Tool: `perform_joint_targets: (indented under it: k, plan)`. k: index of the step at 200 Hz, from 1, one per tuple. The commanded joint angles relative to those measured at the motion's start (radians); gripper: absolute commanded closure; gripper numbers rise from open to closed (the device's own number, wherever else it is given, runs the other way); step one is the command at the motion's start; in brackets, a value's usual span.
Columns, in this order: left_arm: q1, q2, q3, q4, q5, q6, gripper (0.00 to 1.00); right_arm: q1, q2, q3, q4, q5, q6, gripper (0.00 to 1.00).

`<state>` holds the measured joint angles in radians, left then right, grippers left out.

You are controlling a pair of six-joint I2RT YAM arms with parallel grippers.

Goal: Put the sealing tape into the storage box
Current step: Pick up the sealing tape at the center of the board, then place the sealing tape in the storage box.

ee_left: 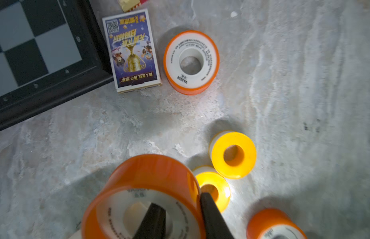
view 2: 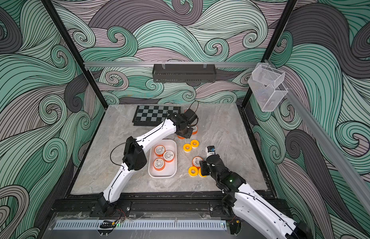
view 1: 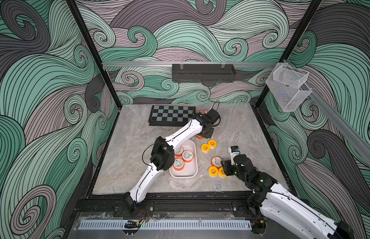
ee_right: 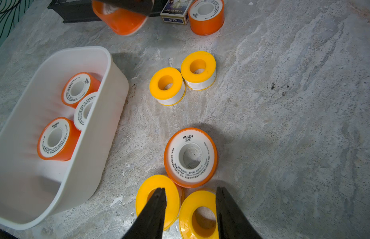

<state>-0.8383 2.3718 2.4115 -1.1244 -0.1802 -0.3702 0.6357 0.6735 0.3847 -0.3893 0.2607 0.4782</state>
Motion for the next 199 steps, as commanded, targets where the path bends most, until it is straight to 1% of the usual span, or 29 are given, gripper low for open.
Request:
perform_joint_targets:
  k: [1, 14, 28, 35, 48, 73, 93, 115, 139, 163, 199]
  plan:
    - [-0.02, -0.133, -0.039, -0.126, -0.006, -0.026, 0.79, 0.006, -0.006, -0.007, 0.012, 0.015, -0.008, 0.56]
    - [-0.046, -0.211, -0.156, -0.107, -0.032, -0.005, 0.79, 0.005, -0.005, -0.007, 0.015, 0.015, -0.008, 0.56]
    - [-0.075, -0.291, -0.274, -0.1, -0.085, -0.012, 0.79, 0.008, 0.001, -0.007, 0.017, 0.015, -0.008, 0.56]
    - [-0.084, -0.333, -0.327, -0.102, -0.087, -0.022, 0.79, 0.007, 0.004, -0.006, 0.02, 0.014, -0.01, 0.56]
    - [-0.088, -0.422, -0.459, -0.071, -0.065, -0.045, 0.79, 0.007, 0.006, -0.006, 0.017, 0.014, -0.009, 0.56]
    - [-0.088, -0.602, -0.749, 0.068, -0.008, -0.076, 0.78, 0.009, 0.002, -0.007, 0.02, 0.016, -0.009, 0.56]
    - [-0.088, -0.682, -0.902, 0.143, 0.046, -0.084, 0.77, 0.01, 0.0, -0.008, 0.02, 0.017, -0.009, 0.56]
    - [-0.092, -0.71, -0.986, 0.161, 0.071, -0.114, 0.77, 0.012, 0.0, -0.007, 0.02, 0.019, -0.01, 0.56]
    - [-0.102, -0.725, -1.065, 0.238, 0.12, -0.125, 0.77, 0.014, 0.0, -0.007, 0.02, 0.02, -0.01, 0.56]
    - [-0.11, -0.694, -1.072, 0.261, 0.128, -0.133, 0.77, 0.015, 0.002, -0.008, 0.018, 0.022, -0.009, 0.56]
    - [-0.149, -0.641, -1.089, 0.296, 0.131, -0.152, 0.77, 0.016, -0.003, -0.009, 0.019, 0.025, -0.009, 0.55]
